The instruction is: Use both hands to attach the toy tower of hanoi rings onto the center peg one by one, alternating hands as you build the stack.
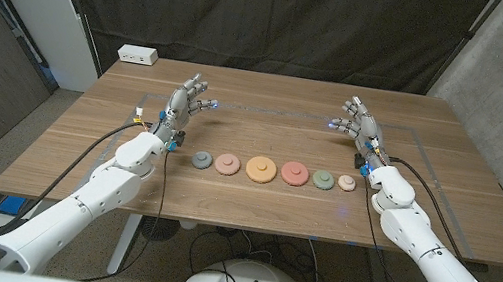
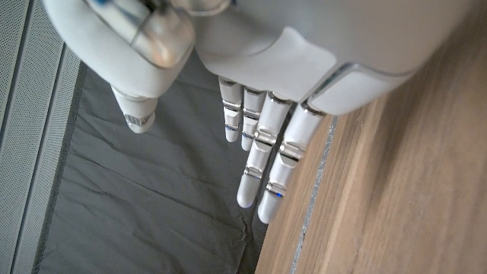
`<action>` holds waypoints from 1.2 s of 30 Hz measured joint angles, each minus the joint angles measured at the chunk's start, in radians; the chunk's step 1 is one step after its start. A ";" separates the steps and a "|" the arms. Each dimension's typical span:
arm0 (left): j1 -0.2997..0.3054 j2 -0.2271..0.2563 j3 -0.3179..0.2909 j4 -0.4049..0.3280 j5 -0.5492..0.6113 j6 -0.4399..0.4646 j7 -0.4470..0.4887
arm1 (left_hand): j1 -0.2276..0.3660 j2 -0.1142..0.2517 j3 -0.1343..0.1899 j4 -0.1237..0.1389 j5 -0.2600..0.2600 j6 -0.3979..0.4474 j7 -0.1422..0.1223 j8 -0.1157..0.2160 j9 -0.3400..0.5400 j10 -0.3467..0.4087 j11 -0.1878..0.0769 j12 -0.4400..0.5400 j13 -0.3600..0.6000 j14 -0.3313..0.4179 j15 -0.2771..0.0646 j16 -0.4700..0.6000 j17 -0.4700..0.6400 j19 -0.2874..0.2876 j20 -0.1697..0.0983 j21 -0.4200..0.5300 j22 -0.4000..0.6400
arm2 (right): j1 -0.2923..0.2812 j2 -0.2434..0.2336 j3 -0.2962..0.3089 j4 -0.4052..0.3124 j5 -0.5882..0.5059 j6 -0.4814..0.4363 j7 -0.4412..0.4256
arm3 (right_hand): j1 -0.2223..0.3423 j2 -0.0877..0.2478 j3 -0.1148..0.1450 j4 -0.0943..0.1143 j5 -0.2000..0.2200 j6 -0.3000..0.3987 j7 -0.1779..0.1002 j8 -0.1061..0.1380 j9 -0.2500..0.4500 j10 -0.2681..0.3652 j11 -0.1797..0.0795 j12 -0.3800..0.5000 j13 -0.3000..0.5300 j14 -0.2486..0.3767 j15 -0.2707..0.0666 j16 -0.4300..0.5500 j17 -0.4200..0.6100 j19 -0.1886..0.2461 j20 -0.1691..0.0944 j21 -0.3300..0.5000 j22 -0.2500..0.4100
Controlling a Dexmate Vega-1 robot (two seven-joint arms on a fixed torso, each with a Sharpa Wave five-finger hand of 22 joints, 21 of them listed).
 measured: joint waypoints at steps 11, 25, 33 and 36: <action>0.001 0.003 -0.001 0.001 0.000 0.000 0.004 | 0.091 -0.024 -0.007 -0.032 0.000 0.012 -0.005 0.000 0.005 0.019 0.001 -0.010 0.016 0.211 -0.066 0.264 0.193 0.168 -0.066 0.171 0.137 | 0.010 0.014 -0.008 0.020 -0.021 0.005 -0.027 | 0.078 -0.007 0.006 -0.006 0.004 0.056 -0.008 0.000 0.005 0.068 -0.006 -0.012 0.005 0.142 -0.074 0.270 0.252 0.124 -0.089 0.186 0.151; -0.003 -0.007 0.007 0.020 0.007 0.004 0.004 | 0.159 -0.060 -0.008 -0.033 0.000 0.032 0.004 0.000 0.005 0.039 0.003 -0.010 0.023 0.287 -0.099 0.444 0.378 0.310 -0.123 0.274 0.187 | -0.012 0.013 -0.016 -0.021 -0.071 -0.032 -0.120 | 0.151 -0.017 0.040 -0.008 0.004 0.127 -0.039 -0.005 0.006 0.174 -0.036 -0.038 -0.016 0.338 -0.153 0.547 0.541 0.363 -0.233 0.392 0.260; -0.003 -0.018 0.007 0.029 0.013 -0.027 0.009 | 0.167 -0.068 -0.008 -0.033 0.000 0.054 0.007 0.000 0.004 0.062 0.005 -0.010 0.020 0.335 -0.118 0.498 0.434 0.392 -0.146 0.317 0.196 | -0.021 0.005 -0.015 -0.042 -0.073 -0.050 -0.131 | 0.172 -0.038 0.070 -0.018 0.004 0.132 -0.034 -0.012 0.006 0.194 -0.037 -0.054 -0.027 0.427 -0.168 0.663 0.636 0.482 -0.239 0.470 0.305; 0.001 -0.022 0.007 0.029 0.016 -0.032 0.018 | 0.173 -0.075 -0.008 -0.033 0.000 0.053 0.007 0.000 0.004 0.062 0.005 -0.010 0.016 0.348 -0.128 0.510 0.446 0.415 -0.159 0.329 0.196 | -0.024 0.002 -0.012 -0.045 -0.066 -0.051 -0.124 | 0.194 -0.060 0.077 -0.025 0.004 0.134 -0.037 -0.017 0.006 0.184 -0.065 -0.059 -0.030 0.443 -0.167 0.703 0.638 0.493 -0.242 0.476 0.309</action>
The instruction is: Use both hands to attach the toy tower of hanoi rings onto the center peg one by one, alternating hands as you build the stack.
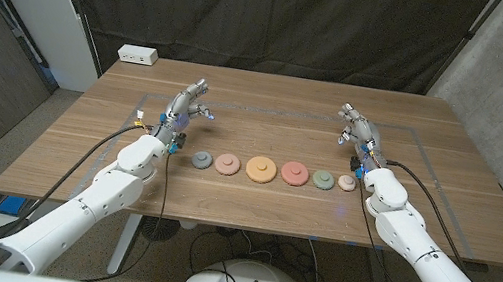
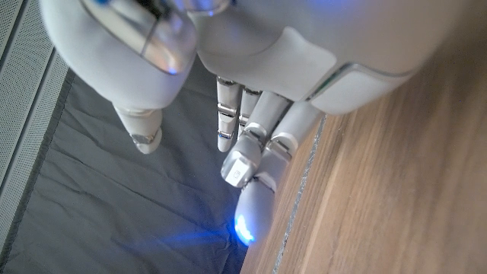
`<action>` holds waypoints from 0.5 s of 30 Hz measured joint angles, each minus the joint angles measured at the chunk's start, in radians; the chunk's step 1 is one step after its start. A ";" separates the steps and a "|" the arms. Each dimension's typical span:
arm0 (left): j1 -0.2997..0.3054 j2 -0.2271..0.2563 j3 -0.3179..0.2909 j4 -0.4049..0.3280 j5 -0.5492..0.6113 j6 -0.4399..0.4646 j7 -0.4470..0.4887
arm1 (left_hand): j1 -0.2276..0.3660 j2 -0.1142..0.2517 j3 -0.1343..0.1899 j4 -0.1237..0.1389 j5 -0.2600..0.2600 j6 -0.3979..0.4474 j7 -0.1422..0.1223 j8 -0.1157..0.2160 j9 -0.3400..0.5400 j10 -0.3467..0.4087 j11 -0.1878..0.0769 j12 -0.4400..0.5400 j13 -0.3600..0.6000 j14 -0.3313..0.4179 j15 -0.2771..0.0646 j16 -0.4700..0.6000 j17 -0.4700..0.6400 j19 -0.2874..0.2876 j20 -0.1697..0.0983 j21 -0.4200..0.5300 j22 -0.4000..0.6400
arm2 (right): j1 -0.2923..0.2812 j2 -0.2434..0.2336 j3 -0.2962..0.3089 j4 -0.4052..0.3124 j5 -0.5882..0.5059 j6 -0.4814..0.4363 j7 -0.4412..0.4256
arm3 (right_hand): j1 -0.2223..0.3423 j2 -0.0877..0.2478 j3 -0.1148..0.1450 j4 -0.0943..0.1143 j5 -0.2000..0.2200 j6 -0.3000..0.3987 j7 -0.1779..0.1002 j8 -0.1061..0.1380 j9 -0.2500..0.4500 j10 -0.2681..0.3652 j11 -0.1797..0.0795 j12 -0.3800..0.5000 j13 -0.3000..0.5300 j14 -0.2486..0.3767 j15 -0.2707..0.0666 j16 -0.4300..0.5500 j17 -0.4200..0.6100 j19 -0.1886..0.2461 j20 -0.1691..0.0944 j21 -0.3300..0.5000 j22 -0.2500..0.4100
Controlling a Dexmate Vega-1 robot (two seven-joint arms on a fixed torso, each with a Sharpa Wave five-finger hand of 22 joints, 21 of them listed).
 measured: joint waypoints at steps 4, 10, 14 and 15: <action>0.004 -0.005 0.000 0.000 0.001 -0.002 0.003 | 0.016 0.003 0.003 0.003 0.000 -0.001 -0.001 0.000 0.000 -0.008 -0.008 0.000 0.000 0.000 0.000 0.000 0.005 0.003 -0.003 0.001 0.005 | -0.001 0.000 0.001 -0.001 0.021 -0.001 0.017 | 0.008 -0.027 0.004 -0.004 0.000 -0.006 -0.012 -0.004 -0.005 -0.012 -0.012 -0.005 -0.005 0.003 0.003 0.031 0.000 0.011 0.000 0.000 -0.010; 0.005 -0.011 0.001 0.009 0.010 -0.023 0.011 | 0.086 0.030 0.036 -0.008 0.008 0.000 -0.008 0.000 0.000 0.007 -0.022 0.000 0.000 0.000 0.000 0.006 -0.002 0.003 -0.003 0.008 0.008 | -0.011 -0.004 0.011 -0.010 0.036 -0.002 0.024 | 0.046 -0.066 0.028 -0.008 0.013 -0.006 -0.012 -0.004 -0.005 -0.004 -0.030 -0.005 -0.005 -0.007 0.002 0.048 -0.008 0.021 0.000 0.000 -0.019; 0.005 -0.014 0.003 0.015 0.014 -0.030 0.008 | 0.144 0.041 0.058 -0.014 0.025 0.013 -0.020 0.000 0.000 0.038 -0.034 0.008 0.000 0.000 0.000 0.016 -0.007 0.003 -0.003 0.012 0.006 | -0.015 -0.006 0.013 -0.016 0.037 -0.003 0.020 | 0.105 -0.062 0.052 -0.010 0.026 -0.001 -0.017 -0.004 -0.005 0.012 -0.045 -0.005 -0.005 -0.011 0.000 0.069 -0.008 0.032 0.000 0.000 -0.024; 0.004 -0.014 0.004 0.017 0.015 -0.031 0.008 | 0.162 0.042 0.061 -0.017 0.028 0.021 -0.022 0.000 0.000 0.048 -0.038 0.010 0.000 0.000 0.000 0.020 -0.007 0.003 -0.003 0.012 0.006 | -0.016 -0.006 0.013 -0.017 0.036 -0.004 0.017 | 0.118 -0.063 0.057 -0.010 0.027 0.003 -0.020 -0.004 -0.005 0.012 -0.046 -0.005 -0.005 -0.011 0.000 0.075 -0.008 0.032 0.000 0.000 -0.024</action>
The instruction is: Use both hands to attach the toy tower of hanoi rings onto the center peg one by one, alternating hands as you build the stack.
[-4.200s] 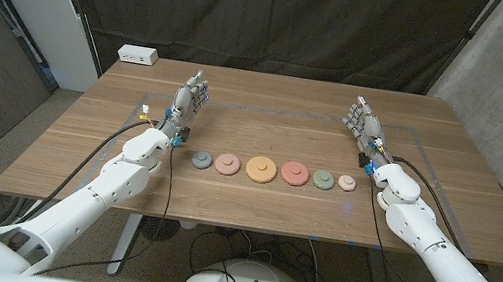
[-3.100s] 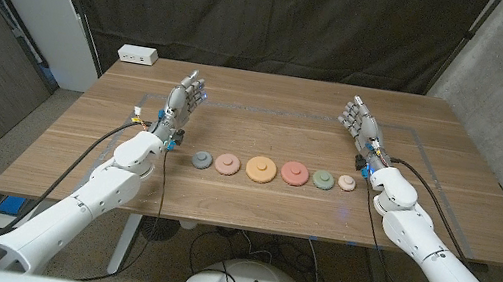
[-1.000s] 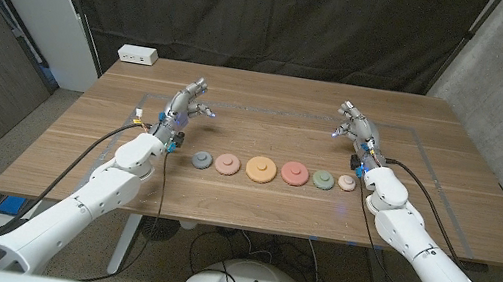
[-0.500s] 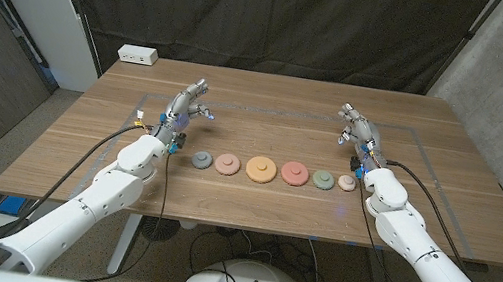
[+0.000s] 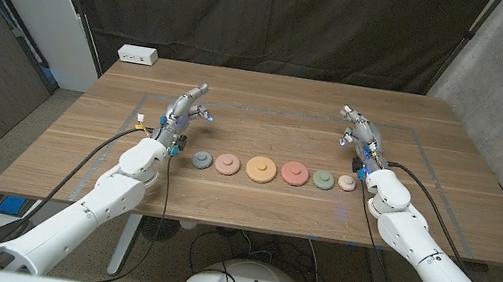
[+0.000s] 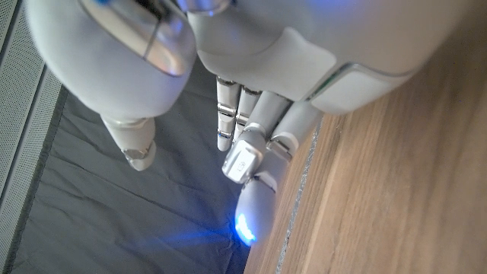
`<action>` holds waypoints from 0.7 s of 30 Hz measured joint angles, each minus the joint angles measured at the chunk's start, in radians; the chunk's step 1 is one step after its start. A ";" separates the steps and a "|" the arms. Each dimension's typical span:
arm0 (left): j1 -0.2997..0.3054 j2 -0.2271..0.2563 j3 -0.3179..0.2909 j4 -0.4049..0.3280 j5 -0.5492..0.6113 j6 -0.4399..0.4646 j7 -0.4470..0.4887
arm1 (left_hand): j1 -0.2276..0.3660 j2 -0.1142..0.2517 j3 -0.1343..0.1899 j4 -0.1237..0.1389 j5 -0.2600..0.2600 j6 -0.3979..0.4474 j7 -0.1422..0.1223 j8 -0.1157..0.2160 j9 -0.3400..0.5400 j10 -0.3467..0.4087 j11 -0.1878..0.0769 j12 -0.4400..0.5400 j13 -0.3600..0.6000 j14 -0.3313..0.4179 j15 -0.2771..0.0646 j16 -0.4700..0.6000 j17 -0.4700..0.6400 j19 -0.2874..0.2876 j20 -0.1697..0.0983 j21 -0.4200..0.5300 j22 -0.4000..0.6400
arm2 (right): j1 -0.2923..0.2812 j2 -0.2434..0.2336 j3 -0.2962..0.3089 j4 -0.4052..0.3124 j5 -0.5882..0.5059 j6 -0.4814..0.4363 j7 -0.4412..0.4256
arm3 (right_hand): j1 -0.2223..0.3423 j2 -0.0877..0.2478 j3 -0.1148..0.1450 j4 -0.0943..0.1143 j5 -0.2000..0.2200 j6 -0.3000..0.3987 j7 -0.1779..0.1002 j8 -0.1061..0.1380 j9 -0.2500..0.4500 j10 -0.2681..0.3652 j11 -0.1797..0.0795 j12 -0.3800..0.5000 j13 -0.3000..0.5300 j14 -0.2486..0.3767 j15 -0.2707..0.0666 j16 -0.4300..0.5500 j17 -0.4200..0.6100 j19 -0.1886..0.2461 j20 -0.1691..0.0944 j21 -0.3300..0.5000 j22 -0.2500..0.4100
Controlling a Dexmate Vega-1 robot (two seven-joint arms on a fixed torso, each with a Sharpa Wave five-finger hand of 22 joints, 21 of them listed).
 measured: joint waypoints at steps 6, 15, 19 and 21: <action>-0.001 0.000 0.001 0.001 0.015 -0.005 0.008 | 0.067 -0.006 0.015 0.001 0.009 0.037 -0.011 0.007 0.000 0.038 -0.012 0.010 0.000 0.011 -0.004 0.016 -0.003 0.013 -0.002 0.017 0.003 | -0.006 -0.003 0.001 -0.011 -0.011 -0.003 -0.018 | 0.051 -0.011 0.018 -0.002 0.010 0.009 -0.003 0.000 0.000 0.005 -0.016 0.000 -0.005 0.000 0.000 0.015 0.000 0.002 0.002 0.000 -0.005; -0.001 -0.002 0.000 -0.004 0.050 -0.010 0.054 | 0.188 -0.041 0.019 -0.003 0.018 0.123 -0.032 0.023 0.005 0.128 -0.054 0.025 0.003 0.072 -0.025 0.065 -0.019 0.060 -0.024 0.057 0.003 | -0.015 -0.006 0.001 -0.030 -0.035 -0.009 -0.053 | 0.129 -0.036 0.042 -0.002 0.017 0.007 -0.015 0.000 0.003 0.007 -0.032 0.000 -0.002 -0.015 0.000 0.032 -0.009 0.005 0.005 0.000 -0.014; 0.000 -0.003 -0.001 -0.009 0.072 -0.010 0.083 | 0.216 -0.054 0.016 0.000 0.018 0.136 -0.042 0.023 0.005 0.148 -0.066 0.032 0.003 0.095 -0.027 0.089 -0.011 0.075 -0.032 0.070 0.008 | -0.018 -0.006 0.001 -0.037 -0.049 -0.012 -0.071 | 0.151 -0.042 0.046 0.001 0.017 0.005 -0.017 0.000 0.003 0.003 -0.039 0.000 -0.002 -0.025 0.000 0.035 -0.009 0.005 0.005 -0.008 -0.019; 0.000 -0.003 -0.001 -0.012 0.080 -0.010 0.093 | 0.228 -0.056 0.016 0.000 0.018 0.147 -0.042 0.023 0.005 0.157 -0.065 0.032 0.007 0.100 -0.028 0.096 -0.011 0.077 -0.031 0.070 0.008 | -0.021 -0.008 0.001 -0.043 -0.066 -0.017 -0.091 | 0.151 -0.042 0.046 0.001 0.017 0.005 -0.017 0.000 0.003 0.003 -0.039 0.000 -0.002 -0.025 0.000 0.039 -0.009 0.005 0.005 -0.008 -0.018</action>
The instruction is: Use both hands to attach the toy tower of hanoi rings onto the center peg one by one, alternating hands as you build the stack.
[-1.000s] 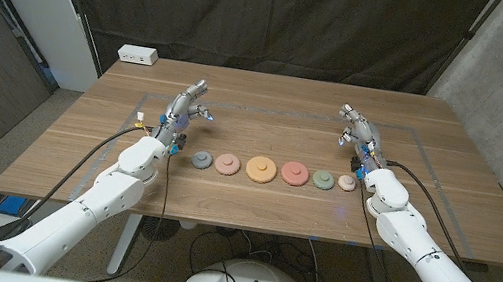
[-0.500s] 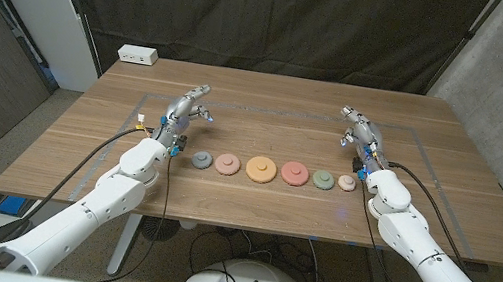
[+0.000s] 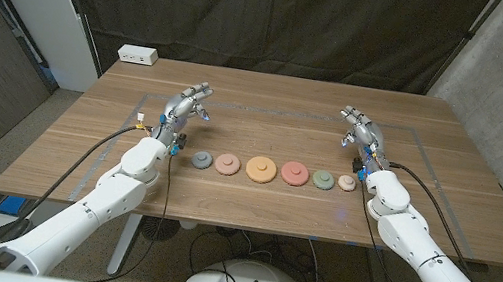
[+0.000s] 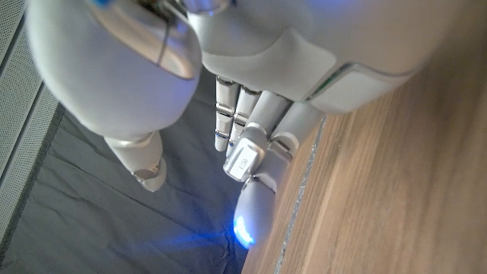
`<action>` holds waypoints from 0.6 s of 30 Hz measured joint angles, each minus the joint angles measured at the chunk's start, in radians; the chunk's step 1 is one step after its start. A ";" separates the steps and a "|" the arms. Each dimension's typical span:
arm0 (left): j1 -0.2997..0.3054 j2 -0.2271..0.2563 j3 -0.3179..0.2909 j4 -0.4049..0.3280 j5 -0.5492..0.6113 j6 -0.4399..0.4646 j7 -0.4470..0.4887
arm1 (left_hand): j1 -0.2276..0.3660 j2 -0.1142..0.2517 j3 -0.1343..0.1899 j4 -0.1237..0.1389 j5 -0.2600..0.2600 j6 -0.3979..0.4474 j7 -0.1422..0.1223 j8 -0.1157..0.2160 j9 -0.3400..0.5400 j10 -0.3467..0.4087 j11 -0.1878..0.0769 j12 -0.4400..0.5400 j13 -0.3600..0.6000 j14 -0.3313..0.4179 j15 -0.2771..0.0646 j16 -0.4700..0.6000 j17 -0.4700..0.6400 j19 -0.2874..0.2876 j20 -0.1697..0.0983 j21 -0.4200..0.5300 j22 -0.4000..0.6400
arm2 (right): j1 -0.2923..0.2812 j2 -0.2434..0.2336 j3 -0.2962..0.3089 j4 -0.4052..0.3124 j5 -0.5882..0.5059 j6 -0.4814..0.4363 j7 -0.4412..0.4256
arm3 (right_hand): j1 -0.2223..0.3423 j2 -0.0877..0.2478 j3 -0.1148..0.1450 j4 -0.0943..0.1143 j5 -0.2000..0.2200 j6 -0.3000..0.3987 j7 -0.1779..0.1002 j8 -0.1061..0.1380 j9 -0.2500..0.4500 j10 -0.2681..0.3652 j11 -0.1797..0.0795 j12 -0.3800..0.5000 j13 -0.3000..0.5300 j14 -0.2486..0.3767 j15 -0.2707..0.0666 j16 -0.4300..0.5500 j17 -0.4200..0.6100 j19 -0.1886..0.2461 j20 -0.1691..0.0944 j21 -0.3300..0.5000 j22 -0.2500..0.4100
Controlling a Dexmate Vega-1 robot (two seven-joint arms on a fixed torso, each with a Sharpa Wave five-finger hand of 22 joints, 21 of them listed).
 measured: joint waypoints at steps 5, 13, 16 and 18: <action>-0.001 0.001 0.001 -0.005 0.030 0.012 0.029 | 0.019 -0.008 -0.006 0.006 0.000 0.008 0.000 0.000 0.005 0.010 0.000 0.000 0.001 0.005 0.002 0.004 -0.001 0.001 -0.001 0.007 -0.003 | -0.003 -0.007 -0.007 -0.018 -0.058 -0.019 -0.056 | 0.012 -0.002 0.004 0.004 0.000 0.011 -0.011 0.001 0.000 0.004 -0.004 0.000 0.000 -0.010 0.000 -0.001 -0.009 0.000 0.000 0.000 -0.008; -0.017 0.002 0.010 -0.003 0.080 0.025 0.072 | 0.037 -0.016 -0.014 0.014 0.000 0.024 -0.011 0.000 0.005 0.029 -0.015 0.000 0.001 0.017 0.002 0.023 -0.003 0.005 -0.005 0.018 -0.008 | -0.005 -0.030 -0.030 -0.064 -0.204 -0.085 -0.167 | 0.030 -0.007 0.012 0.012 0.000 0.027 -0.027 0.005 0.000 0.016 -0.027 0.000 0.000 -0.020 0.001 -0.009 -0.011 -0.005 0.000 -0.008 -0.017; -0.022 -0.002 0.014 0.002 0.106 0.027 0.097 | 0.037 -0.016 -0.015 0.015 0.000 0.035 -0.010 0.000 0.005 0.035 -0.021 0.000 0.001 0.023 0.002 0.031 -0.002 0.011 -0.008 0.022 -0.008 | -0.005 -0.039 -0.038 -0.079 -0.243 -0.109 -0.190 | 0.032 -0.008 0.012 0.012 0.000 0.022 -0.031 0.005 0.000 0.020 -0.030 0.000 0.000 -0.020 0.001 -0.009 -0.014 -0.007 0.001 -0.008 -0.019; -0.024 -0.004 0.015 0.006 0.118 0.027 0.110 | 0.042 -0.021 -0.018 0.018 0.000 0.040 -0.015 0.000 0.005 0.044 -0.022 0.000 0.001 0.025 0.000 0.035 0.000 0.012 -0.009 0.023 -0.008 | -0.005 -0.044 -0.040 -0.085 -0.264 -0.122 -0.203 | 0.032 -0.008 0.016 0.016 0.000 0.021 -0.032 0.005 0.000 0.020 -0.030 0.000 0.000 -0.026 -0.001 -0.009 -0.014 -0.010 -0.002 -0.008 -0.019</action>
